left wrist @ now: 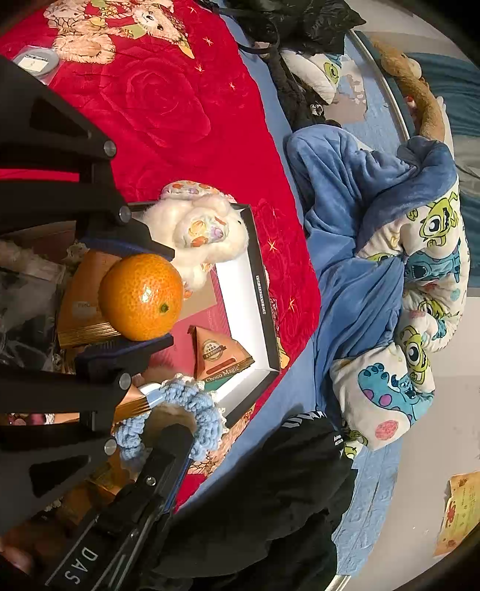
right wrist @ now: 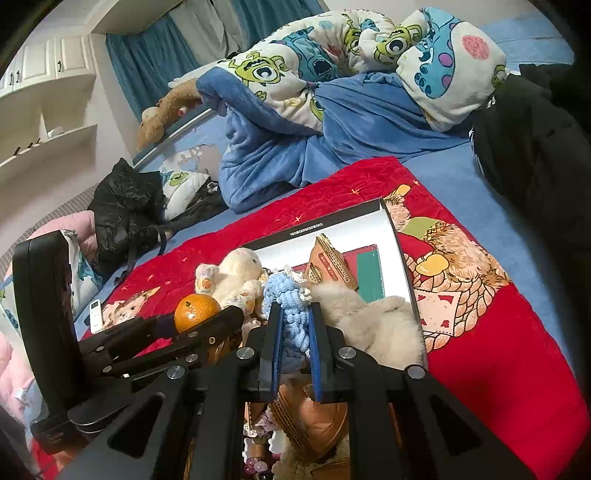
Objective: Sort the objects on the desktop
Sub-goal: 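Carry the orange and blue ring in both grippers over the black box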
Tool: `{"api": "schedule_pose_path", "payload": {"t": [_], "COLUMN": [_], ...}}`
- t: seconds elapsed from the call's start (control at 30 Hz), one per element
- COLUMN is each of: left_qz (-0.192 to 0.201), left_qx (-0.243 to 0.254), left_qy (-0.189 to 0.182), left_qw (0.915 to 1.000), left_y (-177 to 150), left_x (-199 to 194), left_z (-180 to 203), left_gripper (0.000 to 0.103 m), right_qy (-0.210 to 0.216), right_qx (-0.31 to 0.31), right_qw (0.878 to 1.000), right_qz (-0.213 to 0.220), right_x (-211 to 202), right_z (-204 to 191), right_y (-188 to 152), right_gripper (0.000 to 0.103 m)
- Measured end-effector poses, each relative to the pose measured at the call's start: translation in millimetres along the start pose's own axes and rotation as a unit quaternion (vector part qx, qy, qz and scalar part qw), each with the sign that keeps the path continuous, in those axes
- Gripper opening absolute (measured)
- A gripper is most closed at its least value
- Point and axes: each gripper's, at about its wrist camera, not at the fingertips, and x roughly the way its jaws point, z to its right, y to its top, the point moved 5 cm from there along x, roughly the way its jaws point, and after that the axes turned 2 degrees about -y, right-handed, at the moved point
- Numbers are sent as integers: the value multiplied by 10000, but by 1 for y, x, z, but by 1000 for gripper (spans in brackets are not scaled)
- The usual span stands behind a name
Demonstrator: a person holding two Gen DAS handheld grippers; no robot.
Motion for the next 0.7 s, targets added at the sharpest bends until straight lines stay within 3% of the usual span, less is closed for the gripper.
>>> {"api": "schedule_pose_path", "payload": {"t": [0.7], "left_qz": [-86], "left_qx": [-44], "left_qy": [64], "left_qw": [9999], "left_y": [0], "left_x": [2], "left_z": [-4], "left_gripper": [40], "right_qy": [104], "right_qx": [164], "right_qw": [9998], "right_qz": [-22], "right_x": [2], "right_z": [2], "right_y": [0], "right_gripper": [13]}}
